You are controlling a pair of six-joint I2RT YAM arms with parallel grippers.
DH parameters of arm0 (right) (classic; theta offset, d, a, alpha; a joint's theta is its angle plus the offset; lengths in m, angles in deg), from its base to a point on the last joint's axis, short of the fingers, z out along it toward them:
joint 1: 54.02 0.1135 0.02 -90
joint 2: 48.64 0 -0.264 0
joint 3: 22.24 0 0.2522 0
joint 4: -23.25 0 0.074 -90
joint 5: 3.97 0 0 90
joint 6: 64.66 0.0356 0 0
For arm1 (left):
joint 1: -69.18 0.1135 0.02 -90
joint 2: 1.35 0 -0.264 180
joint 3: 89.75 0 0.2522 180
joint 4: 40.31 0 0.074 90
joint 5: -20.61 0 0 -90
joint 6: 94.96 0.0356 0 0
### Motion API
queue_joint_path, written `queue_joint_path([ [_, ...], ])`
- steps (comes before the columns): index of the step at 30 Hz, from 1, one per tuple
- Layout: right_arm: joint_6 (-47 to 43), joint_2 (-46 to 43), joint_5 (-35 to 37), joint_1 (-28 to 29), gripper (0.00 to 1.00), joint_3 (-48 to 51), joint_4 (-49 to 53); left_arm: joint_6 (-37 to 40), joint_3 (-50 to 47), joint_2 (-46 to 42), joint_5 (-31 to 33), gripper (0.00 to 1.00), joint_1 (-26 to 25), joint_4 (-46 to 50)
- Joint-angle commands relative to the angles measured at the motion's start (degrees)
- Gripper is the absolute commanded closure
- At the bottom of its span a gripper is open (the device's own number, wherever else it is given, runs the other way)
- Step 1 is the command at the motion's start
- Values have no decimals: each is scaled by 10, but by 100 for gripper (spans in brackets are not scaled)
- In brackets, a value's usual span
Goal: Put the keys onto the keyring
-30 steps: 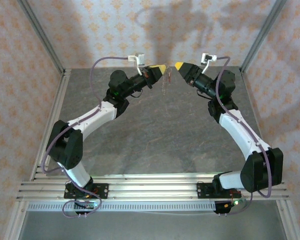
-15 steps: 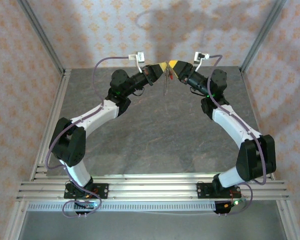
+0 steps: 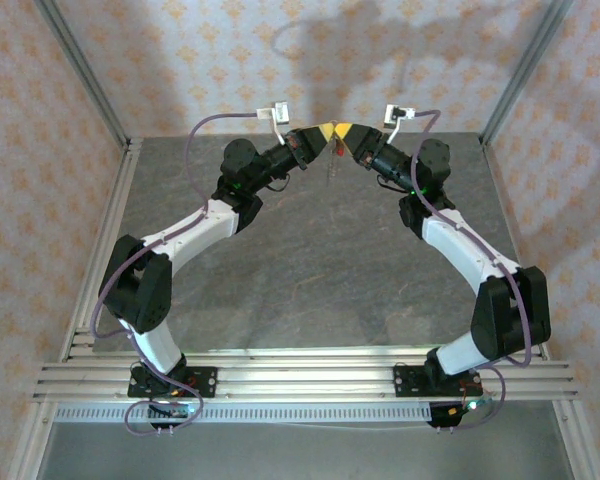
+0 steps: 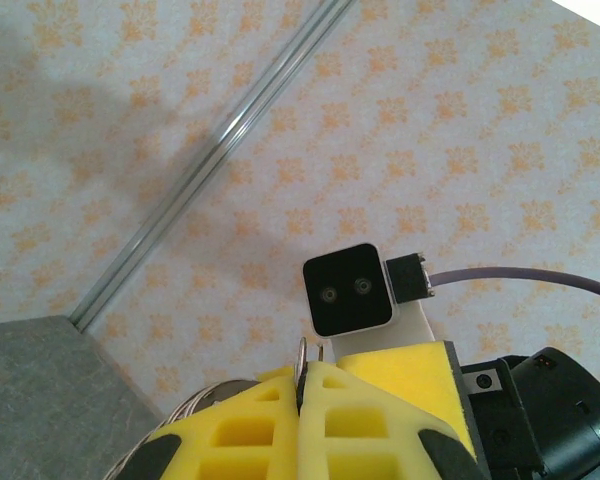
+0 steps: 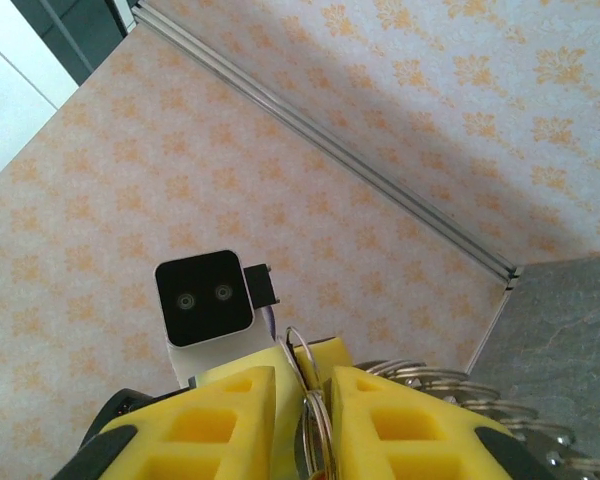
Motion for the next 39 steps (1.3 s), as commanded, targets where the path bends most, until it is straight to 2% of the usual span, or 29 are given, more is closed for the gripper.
queue_joint_path([
  [1, -1, 7, 1, 2, 79, -13, -34, 1, 19, -1, 6, 100, -5, -32],
  [4, -1, 11, 1, 2, 87, -14, -33, 1, 19, -1, 6, 100, -5, -31],
  [7, -3, 11, 2, 1, 100, -12, -33, 1, 18, -1, 7, 100, -7, -31],
  [17, -8, 6, 9, -4, 100, -2, -30, 13, 22, -9, 21, 99, -4, 5],
  [21, -14, 4, 2, -12, 100, 0, -19, 22, 27, -20, 23, 85, 7, 43],
  [28, -60, -1, -24, -28, 100, -10, 56, 54, 33, -45, 14, 59, 37, 112],
  [33, -101, -1, -51, -38, 100, -31, 121, 89, 63, -43, -25, 50, 60, 181],
  [39, -153, 13, -93, -43, 100, -71, 191, 124, 135, -12, -116, 46, 90, 260],
])
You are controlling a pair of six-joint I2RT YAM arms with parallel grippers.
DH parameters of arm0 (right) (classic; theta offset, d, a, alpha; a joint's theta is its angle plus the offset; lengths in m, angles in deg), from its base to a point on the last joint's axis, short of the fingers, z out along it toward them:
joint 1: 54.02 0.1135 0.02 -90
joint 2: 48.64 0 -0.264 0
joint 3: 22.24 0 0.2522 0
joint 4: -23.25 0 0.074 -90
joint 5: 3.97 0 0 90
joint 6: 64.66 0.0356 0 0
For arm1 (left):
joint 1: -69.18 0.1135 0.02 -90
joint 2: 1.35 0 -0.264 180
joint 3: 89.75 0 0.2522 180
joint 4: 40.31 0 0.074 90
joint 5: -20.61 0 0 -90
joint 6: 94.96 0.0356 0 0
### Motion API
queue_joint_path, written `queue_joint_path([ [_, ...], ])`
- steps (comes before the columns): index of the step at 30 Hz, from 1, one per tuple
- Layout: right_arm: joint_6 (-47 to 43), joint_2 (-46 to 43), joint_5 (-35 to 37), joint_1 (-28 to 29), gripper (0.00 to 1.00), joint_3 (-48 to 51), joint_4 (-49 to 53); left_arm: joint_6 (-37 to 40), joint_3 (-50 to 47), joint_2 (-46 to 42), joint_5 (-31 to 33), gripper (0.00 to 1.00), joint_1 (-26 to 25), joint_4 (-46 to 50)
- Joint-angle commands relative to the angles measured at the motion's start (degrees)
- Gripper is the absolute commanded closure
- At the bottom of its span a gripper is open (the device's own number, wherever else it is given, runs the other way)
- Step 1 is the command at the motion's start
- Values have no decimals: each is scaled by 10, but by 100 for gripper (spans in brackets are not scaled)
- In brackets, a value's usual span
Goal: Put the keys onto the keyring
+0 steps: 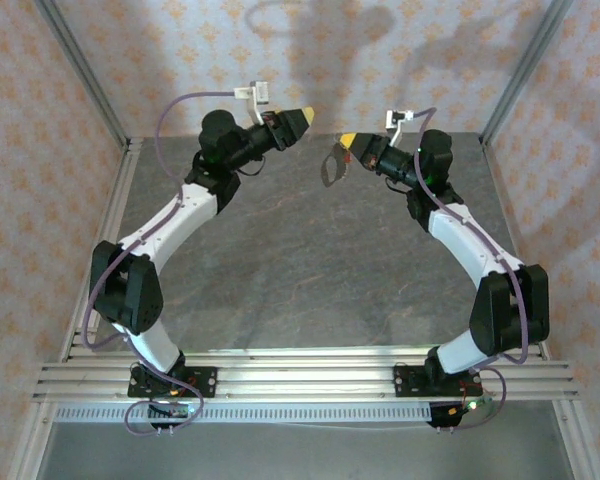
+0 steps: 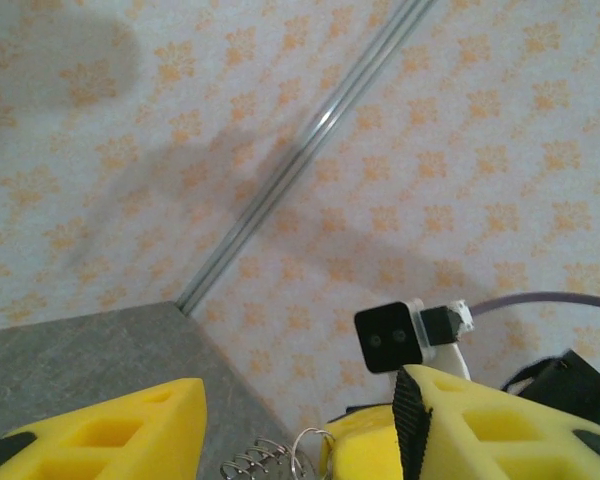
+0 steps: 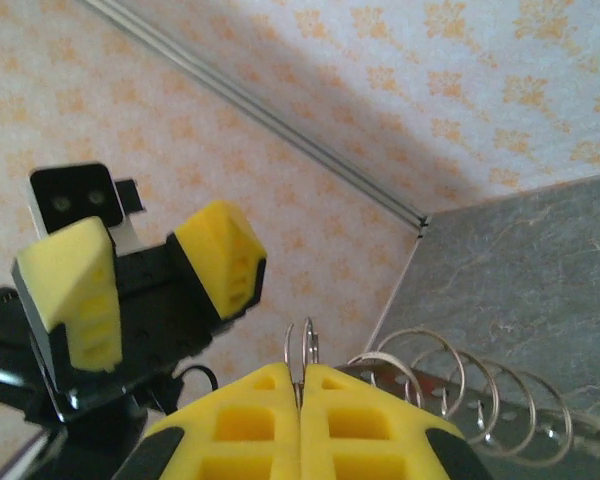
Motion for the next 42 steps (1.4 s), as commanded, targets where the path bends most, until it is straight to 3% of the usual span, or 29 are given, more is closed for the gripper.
queue_joint_path([
  [1, -52, 5, -49, -4, 100, -45, 34, 50, 62, 16, -88, 45, 14, 66],
  [12, -74, 36, -131, -20, 100, -79, 74, 174, 271, 143, -270, 44, 40, 304],
  [17, -99, 33, -141, -20, 100, -85, 109, 265, 371, 197, -328, 51, 39, 473],
  [23, -100, 35, -142, -20, 100, -85, 112, 336, 421, 218, -358, 57, 34, 577],
  [42, -74, 40, -139, -20, 100, -80, 80, 369, 451, 248, -368, 61, 9, 624],
])
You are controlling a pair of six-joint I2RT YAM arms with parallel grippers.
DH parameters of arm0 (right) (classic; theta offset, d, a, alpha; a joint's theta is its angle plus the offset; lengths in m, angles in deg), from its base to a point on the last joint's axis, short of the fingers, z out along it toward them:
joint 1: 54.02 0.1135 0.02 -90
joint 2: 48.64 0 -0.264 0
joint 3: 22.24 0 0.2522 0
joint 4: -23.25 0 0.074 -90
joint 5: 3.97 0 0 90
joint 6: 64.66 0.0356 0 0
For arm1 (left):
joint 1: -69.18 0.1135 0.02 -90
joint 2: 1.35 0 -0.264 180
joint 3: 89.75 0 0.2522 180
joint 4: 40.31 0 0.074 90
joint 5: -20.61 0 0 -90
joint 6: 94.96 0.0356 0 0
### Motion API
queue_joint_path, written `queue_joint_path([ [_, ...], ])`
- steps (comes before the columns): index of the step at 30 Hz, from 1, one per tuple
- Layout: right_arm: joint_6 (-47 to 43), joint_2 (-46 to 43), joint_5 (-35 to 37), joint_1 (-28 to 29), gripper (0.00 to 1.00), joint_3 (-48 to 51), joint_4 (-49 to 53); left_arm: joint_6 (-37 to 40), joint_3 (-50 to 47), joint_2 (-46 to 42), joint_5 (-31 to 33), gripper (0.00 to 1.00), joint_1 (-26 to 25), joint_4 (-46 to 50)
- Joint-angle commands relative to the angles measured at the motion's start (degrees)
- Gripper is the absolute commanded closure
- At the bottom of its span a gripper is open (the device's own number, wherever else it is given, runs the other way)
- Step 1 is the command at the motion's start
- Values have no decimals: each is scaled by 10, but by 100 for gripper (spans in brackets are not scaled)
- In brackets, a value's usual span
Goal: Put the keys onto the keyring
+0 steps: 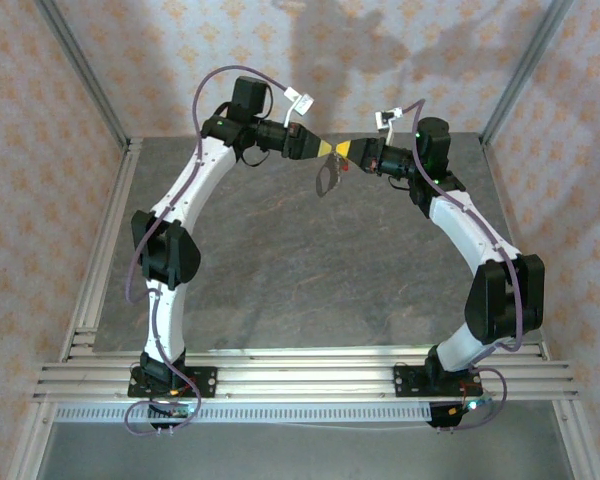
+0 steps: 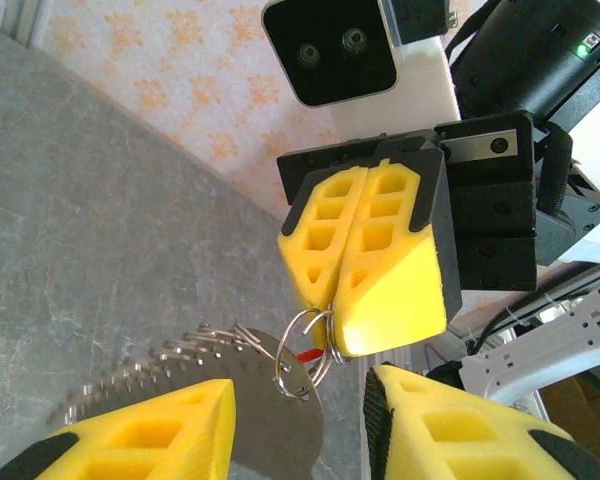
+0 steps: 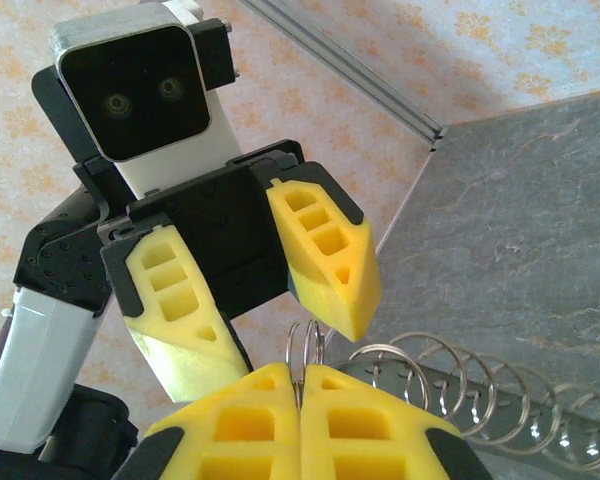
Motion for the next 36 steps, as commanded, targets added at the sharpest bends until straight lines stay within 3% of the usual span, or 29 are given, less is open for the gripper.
queue_joint_path([
  [1, 4, 0, -14, -1, 100, -18, -40, 14, 29, 5, -14, 61, -6, 14],
  [18, 3, 4, -10, -1, 100, -15, -46, 14, 49, 20, -20, 68, -15, 21],
  [33, -8, 6, -8, -1, 100, -10, -36, 13, 78, 29, -24, 100, -25, 27],
  [36, -13, 6, -2, -1, 100, -11, -26, 14, 78, 26, -21, 100, -27, 27],
])
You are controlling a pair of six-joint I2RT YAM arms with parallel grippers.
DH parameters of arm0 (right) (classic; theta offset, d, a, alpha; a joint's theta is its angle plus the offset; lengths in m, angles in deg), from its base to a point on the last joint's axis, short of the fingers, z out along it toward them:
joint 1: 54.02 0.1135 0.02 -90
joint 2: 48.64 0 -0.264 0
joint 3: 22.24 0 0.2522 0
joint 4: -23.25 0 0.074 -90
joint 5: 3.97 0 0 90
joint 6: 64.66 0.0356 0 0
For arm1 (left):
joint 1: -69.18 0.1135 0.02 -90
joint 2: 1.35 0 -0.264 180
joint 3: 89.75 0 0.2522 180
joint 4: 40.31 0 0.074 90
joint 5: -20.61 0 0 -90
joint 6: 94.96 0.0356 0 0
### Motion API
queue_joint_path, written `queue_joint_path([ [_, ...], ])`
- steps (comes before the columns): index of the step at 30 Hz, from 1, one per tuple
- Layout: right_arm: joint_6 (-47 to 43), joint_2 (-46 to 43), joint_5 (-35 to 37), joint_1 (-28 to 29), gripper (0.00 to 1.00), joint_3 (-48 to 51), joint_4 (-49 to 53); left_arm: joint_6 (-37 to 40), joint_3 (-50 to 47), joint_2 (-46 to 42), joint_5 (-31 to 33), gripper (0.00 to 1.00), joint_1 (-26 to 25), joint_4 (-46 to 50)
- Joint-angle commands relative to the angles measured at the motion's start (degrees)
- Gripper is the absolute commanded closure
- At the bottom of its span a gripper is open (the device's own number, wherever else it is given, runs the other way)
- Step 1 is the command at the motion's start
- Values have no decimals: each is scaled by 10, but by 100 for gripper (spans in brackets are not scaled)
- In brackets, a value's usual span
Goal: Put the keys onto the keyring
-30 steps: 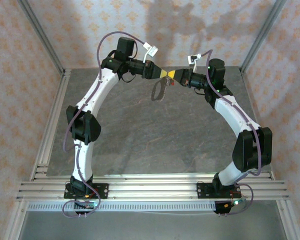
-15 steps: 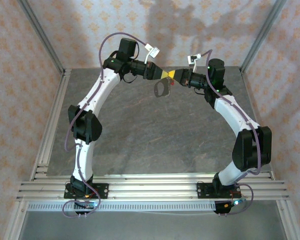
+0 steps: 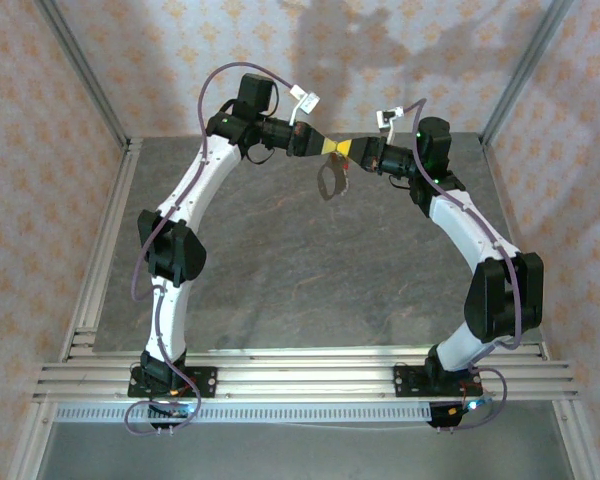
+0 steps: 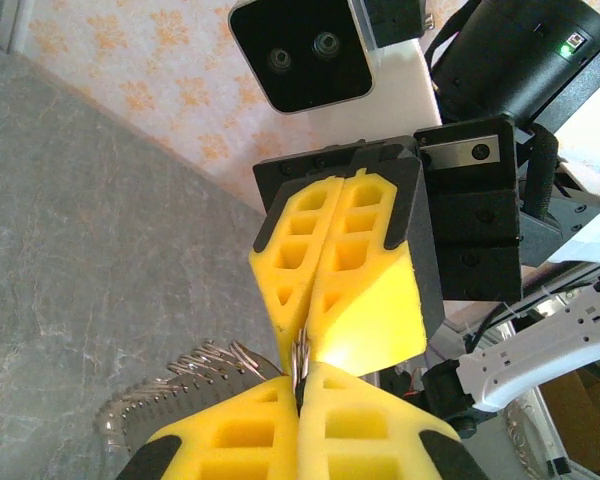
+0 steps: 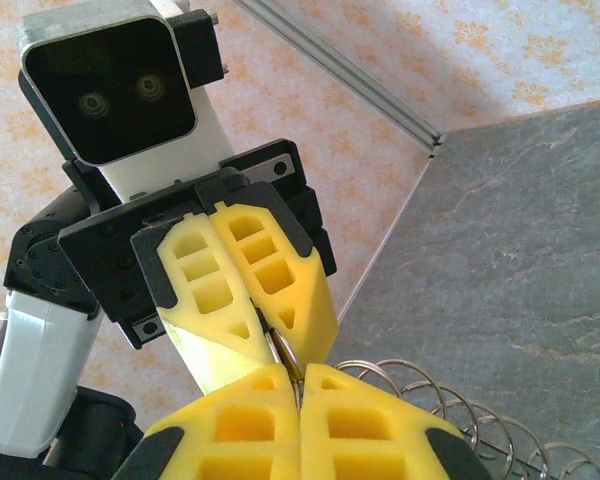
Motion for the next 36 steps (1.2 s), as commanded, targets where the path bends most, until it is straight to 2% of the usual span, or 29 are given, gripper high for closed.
queue_joint_path([
  [1, -16, -2, 6, 0, 97, -12, -5, 4, 23, -4, -12, 100, -17, 0],
  [3, -16, -7, 13, -3, 81, -8, 0, 4, 16, -13, 8, 100, -19, -3],
  [5, -11, -15, 18, -5, 75, 1, -6, -11, -8, -29, 28, 100, -19, -31],
  [20, 49, -112, 95, -11, 69, 100, -99, -205, -273, -180, 117, 100, -19, -410],
  [26, 94, -118, 101, -11, 64, 115, -158, -244, -322, -210, 129, 100, -19, -480],
  [32, 157, -106, 97, -11, 60, 119, -240, -249, -337, -223, 134, 100, -21, -493],
  [36, 163, -105, 101, -3, 60, 110, -250, -250, -339, -225, 134, 100, -23, -497],
])
